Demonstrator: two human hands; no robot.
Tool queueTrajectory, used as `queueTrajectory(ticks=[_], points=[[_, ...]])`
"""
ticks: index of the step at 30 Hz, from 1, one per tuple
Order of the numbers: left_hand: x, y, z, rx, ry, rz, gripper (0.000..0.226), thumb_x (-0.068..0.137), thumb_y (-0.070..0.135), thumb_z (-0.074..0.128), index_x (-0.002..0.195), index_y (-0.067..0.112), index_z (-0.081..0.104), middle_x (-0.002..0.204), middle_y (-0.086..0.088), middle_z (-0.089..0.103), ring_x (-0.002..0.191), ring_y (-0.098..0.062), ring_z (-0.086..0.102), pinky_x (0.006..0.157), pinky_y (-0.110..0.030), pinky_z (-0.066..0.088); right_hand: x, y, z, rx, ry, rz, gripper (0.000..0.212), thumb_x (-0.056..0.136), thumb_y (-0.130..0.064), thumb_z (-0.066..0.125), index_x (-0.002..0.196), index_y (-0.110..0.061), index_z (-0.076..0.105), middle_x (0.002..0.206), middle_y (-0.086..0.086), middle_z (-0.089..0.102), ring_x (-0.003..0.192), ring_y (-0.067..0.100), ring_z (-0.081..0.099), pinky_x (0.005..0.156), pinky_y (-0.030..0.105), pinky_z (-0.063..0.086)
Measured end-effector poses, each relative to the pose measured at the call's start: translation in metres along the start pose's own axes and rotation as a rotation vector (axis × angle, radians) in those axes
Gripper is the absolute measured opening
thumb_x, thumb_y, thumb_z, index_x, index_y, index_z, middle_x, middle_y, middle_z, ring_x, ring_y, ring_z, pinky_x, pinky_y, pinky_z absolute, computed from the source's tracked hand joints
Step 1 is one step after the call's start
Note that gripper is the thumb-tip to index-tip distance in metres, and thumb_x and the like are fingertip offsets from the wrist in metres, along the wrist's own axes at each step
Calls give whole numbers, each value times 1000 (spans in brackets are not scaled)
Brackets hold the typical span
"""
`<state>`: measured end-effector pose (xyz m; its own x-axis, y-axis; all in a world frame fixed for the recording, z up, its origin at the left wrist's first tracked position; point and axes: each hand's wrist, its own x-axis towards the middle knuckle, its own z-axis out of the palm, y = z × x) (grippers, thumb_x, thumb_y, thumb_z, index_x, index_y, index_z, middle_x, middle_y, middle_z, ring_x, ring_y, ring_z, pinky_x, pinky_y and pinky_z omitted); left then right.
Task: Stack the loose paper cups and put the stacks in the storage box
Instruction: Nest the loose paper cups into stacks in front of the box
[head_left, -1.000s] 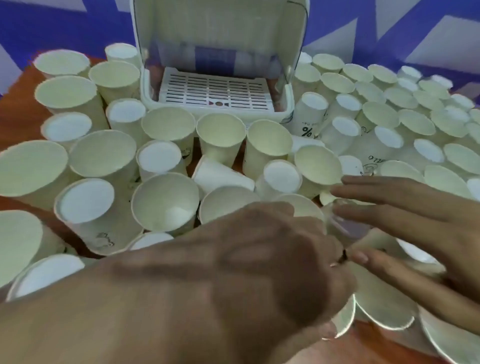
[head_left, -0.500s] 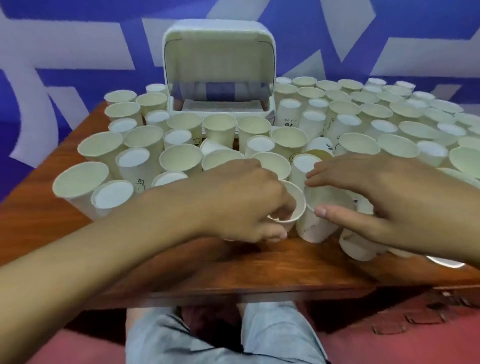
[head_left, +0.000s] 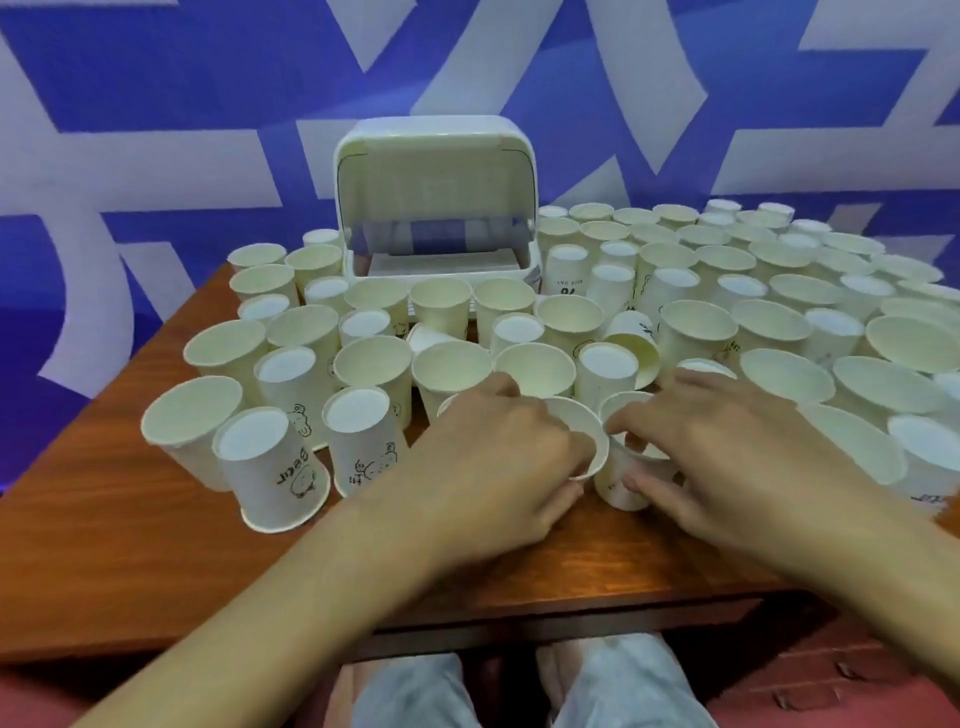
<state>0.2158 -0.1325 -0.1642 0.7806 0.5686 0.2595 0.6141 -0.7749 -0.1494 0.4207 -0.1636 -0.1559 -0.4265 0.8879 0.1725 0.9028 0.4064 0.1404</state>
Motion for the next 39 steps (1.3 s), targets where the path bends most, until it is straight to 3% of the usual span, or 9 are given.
queueTrajectory(ticks=[4,6,12,16,20,28,32,36,39], points=[[-2,-1,4,-15,5,-49,19,91,42,48,87,28,61,80,5,66,81,-18,59,89,-38,42,-4,2,11,51,58,6,40,68,-31,83,103,-35,65,81,-18,66,81,9,65,101,31,44],[-1,-1,6,-14,-2,-63,21,90,45,47,87,28,60,81,7,66,82,-18,58,91,-38,40,-6,1,11,91,82,8,38,68,-31,84,101,-36,64,78,-19,65,80,8,62,98,20,35],[3,1,6,-26,-49,-147,32,89,55,40,80,29,57,76,10,63,77,-13,56,93,-36,40,-13,15,11,152,121,-60,20,83,-38,70,100,-33,63,87,-16,65,86,10,56,85,17,26],[7,6,2,-26,-51,-188,37,87,60,40,84,30,61,79,10,66,78,-12,58,89,-35,41,-24,34,0,162,155,-67,31,88,-52,53,110,-34,66,97,-13,68,93,14,63,73,30,49],[9,7,-3,-25,-45,-195,31,83,54,44,79,28,60,75,7,66,70,-17,59,73,-33,45,-33,51,-2,113,172,-52,34,88,-55,60,113,-33,68,102,-12,69,94,15,65,69,32,51],[7,10,0,40,-30,-178,30,85,47,46,68,24,52,66,6,59,64,-17,54,73,-31,44,-52,53,-1,23,130,-12,32,66,-48,78,94,-34,71,78,-15,61,68,15,59,53,25,36],[5,7,1,8,-21,-168,30,85,48,46,68,26,57,64,11,58,63,-11,53,82,-34,46,-62,61,-14,113,98,24,35,76,-66,59,100,-42,67,84,-20,58,78,5,54,57,26,45],[0,3,-15,-58,21,-191,28,85,52,46,70,33,60,62,16,56,65,-7,54,83,-27,44,-84,91,-27,181,132,175,48,75,-80,57,110,-48,62,96,-24,54,88,4,56,64,36,52],[-3,2,-43,-46,140,-203,23,83,52,50,70,36,60,60,21,53,65,-10,54,70,-20,42,-88,95,-25,144,69,98,44,80,-75,59,112,-44,63,103,-28,58,97,4,54,69,36,52]])
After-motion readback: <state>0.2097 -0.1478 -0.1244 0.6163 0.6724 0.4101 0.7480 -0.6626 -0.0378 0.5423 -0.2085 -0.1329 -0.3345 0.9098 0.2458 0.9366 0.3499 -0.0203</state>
